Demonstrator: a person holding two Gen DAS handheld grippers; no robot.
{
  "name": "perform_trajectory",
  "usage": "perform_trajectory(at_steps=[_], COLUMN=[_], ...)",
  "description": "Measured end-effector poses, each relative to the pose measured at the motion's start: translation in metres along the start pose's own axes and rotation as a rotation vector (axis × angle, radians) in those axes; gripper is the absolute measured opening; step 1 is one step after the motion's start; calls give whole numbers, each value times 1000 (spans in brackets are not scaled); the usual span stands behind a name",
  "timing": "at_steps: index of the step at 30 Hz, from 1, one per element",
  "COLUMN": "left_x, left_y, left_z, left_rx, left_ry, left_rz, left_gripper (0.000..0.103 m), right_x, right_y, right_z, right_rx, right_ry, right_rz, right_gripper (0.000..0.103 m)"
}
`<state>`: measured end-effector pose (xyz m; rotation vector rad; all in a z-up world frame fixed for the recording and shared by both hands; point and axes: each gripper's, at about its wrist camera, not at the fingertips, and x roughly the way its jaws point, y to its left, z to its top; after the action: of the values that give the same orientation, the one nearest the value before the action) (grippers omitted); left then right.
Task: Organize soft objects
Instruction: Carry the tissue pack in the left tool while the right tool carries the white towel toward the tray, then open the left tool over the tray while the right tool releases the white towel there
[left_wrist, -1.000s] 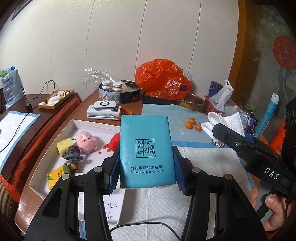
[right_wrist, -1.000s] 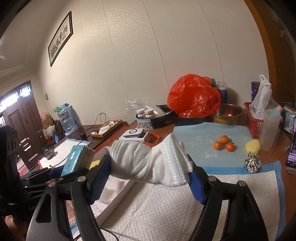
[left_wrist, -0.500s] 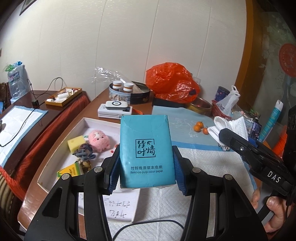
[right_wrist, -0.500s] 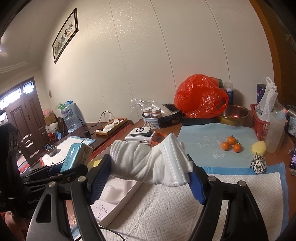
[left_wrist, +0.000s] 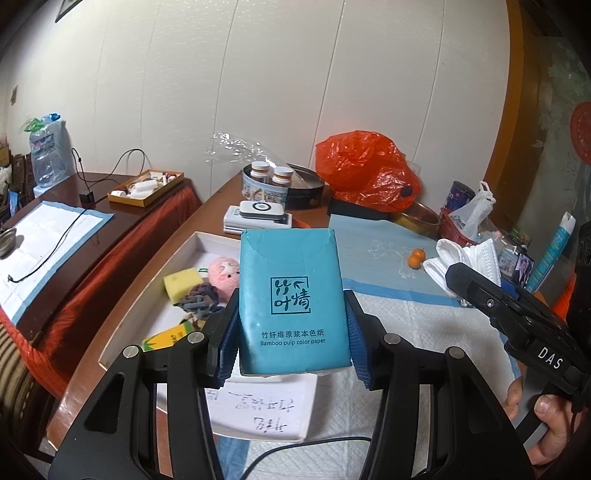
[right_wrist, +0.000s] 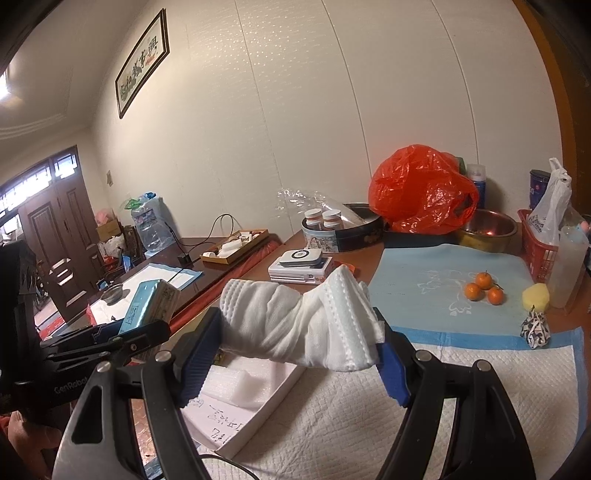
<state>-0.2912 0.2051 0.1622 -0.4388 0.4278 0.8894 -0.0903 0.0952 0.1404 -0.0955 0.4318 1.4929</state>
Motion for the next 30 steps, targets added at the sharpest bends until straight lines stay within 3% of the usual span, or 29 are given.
perform_trajectory(at_steps=[21, 30], left_x=[6, 25], left_y=[40, 60], left_z=[3, 0], left_rx=[-36, -27], left_ry=[1, 38], left_rz=[17, 45], left_gripper=[51, 51], right_x=[21, 39], right_y=[24, 37], right_z=[0, -3], right_rx=[-19, -28], right_ry=[26, 54], right_rz=[7, 8], right_gripper=[77, 77])
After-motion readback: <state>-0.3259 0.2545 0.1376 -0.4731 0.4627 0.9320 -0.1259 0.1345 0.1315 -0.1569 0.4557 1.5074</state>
